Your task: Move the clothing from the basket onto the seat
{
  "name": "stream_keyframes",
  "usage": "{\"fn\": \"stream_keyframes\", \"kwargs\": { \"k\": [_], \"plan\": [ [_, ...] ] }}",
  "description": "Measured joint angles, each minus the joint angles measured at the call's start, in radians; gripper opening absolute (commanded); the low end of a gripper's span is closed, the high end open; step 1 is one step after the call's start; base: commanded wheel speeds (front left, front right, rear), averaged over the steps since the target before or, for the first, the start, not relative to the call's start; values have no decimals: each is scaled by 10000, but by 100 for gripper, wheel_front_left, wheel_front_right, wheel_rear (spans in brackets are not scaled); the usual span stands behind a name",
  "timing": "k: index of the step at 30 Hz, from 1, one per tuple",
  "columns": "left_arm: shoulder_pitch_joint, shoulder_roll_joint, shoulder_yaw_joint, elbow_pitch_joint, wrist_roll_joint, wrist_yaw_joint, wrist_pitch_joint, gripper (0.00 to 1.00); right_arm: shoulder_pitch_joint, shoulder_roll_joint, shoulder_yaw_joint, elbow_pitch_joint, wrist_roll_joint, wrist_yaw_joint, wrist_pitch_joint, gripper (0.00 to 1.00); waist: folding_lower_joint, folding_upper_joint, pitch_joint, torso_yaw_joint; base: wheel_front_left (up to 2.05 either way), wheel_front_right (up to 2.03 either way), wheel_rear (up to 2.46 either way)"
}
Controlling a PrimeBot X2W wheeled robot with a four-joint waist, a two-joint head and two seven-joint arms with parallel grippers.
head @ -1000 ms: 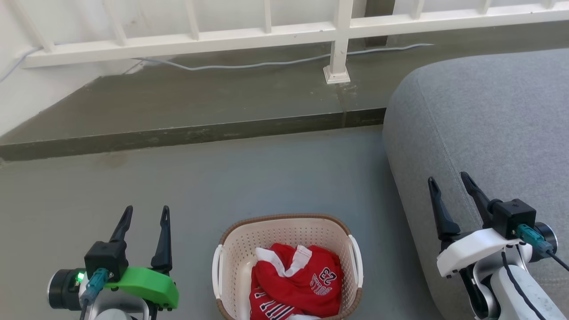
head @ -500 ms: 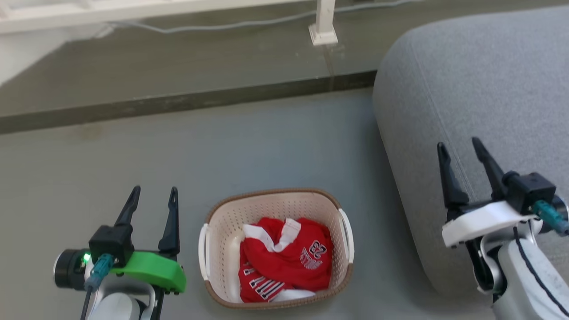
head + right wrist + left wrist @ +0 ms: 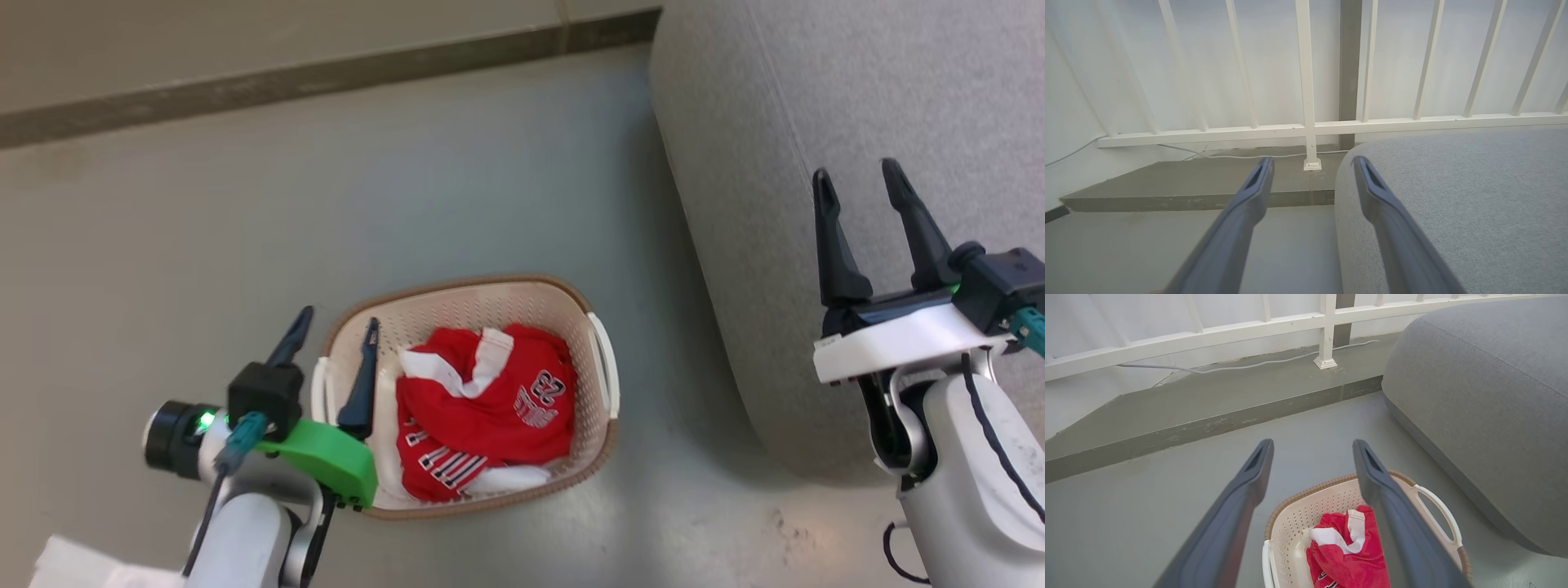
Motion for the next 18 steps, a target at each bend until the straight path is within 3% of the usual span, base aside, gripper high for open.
{"fn": "stream_keyframes", "kwargs": {
  "k": [9,18],
  "plan": [
    [-1037,226,-1124,836,844,-560,809,100,-619,464,-69,-410,86,161,0,100,0,0,1360,-686,0,0,0],
    [-1947,297,-1413,1931,1248,-913,1522,100,-1147,848,-48,-765,90,372,-2,100,0,0,2602,-1395,0,0,0]
  ]
}}
